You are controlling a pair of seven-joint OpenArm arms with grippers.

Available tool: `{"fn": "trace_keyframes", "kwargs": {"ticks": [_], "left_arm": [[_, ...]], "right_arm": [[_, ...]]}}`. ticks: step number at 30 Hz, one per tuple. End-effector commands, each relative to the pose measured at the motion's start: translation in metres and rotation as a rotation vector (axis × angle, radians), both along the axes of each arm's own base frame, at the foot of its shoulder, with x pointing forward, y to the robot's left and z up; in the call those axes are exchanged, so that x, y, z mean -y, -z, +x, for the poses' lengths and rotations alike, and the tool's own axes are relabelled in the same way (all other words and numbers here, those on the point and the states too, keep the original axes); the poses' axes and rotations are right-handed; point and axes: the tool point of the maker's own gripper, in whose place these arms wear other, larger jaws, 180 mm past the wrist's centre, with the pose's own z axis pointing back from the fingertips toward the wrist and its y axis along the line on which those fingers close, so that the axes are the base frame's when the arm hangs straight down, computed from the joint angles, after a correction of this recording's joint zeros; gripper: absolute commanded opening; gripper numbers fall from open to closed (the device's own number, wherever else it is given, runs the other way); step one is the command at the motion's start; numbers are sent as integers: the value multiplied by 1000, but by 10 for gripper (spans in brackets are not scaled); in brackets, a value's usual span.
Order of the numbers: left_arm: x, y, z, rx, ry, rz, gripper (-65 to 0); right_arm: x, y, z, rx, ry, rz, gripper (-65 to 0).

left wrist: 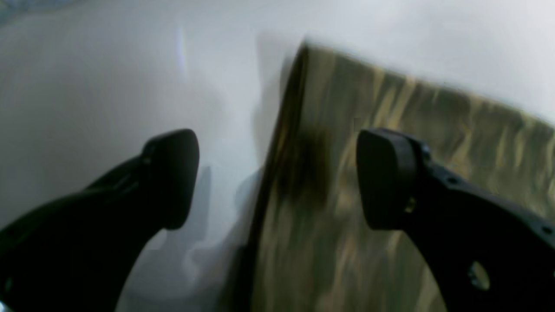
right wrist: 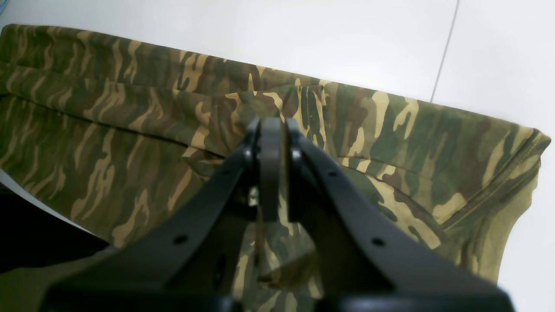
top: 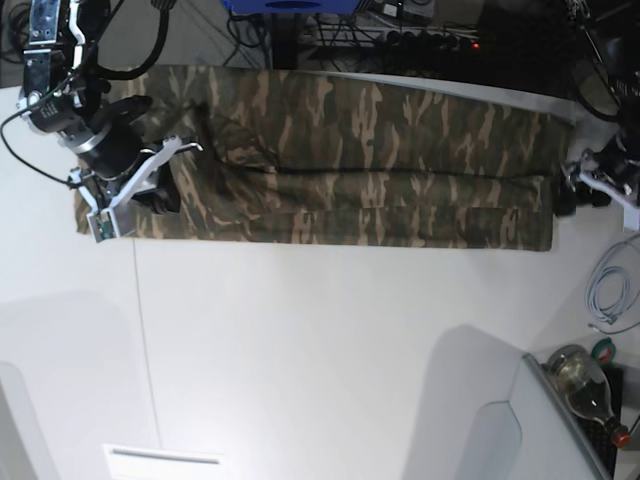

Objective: Layout the t-shirt on the table in an organized manner, then fold the t-shirt properly
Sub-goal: 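Grasp the folded shirt end with the left gripper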

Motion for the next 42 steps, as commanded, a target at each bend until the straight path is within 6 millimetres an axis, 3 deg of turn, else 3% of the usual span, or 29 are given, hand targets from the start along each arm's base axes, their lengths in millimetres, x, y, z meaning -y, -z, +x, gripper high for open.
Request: {"fn": "trace_keyframes", "kwargs": {"ticks": [1,5,9,12,15,17,20,25,28,32,38,42], "left_arm": [[-11,-13,5,34,-4,18,-110],[-6,-23,8,55,27,41,-110],[-4,-39,-7,87,31,89,-110],[-20,-39,-13,101,-46,77,-110],[-21,-37,5,110,-52,51,-110],[-12,-36,23,101,-8,57,-110],[-5,-35,33,97,24,65,-110],[-20,-29,6,90,-34,71,-110],[-17,-29,10,104,-19,77,-110],[3,-39,32,144,47,82,-110],[-8,-29,10,117,-9,72,-110],[-6,-27,9,115,-13,63,-110]], "right_arm": [[0,-11,6,47,-3,11,-633],[-1,-9,4,40,-3,13,-633],[1,-9,4,39,1,12,-633],[4,-9,4,40,11,9,-633],[1,-10,5,41,28,28,-633],[0,-11,6,44,30,34,-633],[-4,-11,7,46,24,40,-633],[-1,-11,7,46,31,32,-633],[-2,-10,6,43,27,34,-633],[-3,-11,7,47,27,36,-633],[-4,-14,11,58,25,38,-633],[-4,-15,12,60,26,40,-633]]}}
